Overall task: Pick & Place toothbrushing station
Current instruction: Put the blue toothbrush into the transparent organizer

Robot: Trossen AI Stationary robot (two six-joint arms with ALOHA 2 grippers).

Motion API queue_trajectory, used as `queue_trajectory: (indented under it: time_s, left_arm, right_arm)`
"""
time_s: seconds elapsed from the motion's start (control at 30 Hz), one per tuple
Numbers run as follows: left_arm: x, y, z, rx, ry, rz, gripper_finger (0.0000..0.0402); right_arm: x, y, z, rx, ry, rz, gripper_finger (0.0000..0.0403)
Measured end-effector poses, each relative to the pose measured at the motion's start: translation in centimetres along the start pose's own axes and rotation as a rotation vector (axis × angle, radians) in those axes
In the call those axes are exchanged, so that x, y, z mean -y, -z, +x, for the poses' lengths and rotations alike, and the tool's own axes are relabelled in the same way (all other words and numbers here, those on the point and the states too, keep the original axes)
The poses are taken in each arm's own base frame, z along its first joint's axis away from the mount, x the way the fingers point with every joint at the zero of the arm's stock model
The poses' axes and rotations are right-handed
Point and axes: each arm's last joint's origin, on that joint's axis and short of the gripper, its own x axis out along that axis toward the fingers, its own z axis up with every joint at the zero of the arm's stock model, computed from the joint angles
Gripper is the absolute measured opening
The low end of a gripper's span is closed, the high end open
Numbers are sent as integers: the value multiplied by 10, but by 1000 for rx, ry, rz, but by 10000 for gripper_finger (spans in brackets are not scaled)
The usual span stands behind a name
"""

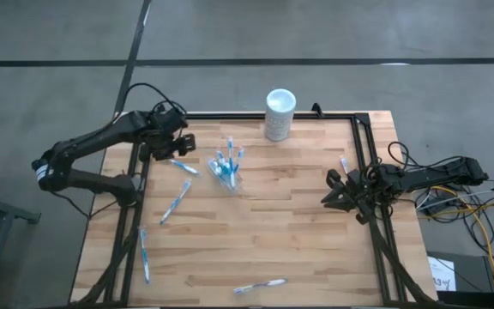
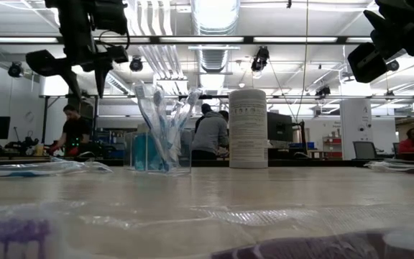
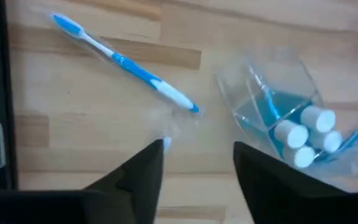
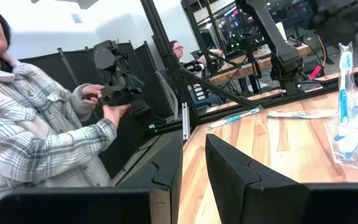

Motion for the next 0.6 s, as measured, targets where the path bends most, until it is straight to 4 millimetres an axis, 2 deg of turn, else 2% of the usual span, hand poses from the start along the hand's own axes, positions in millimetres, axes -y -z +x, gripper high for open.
queue_trajectory:
  time_s: [0.13,0.27,0.6]
  left_arm:
    - [-4,-3,-2,131,-46,-164,241]
    - [-8,-4,2,212,-87,-413,257]
    - [5,-7,50,180,-75,-698,252]
  right_arm:
    - [0,0,0,0,0,0,68]
    - [0,0,0,0,0,0,68]
    - [0,0,0,0,0,0,68]
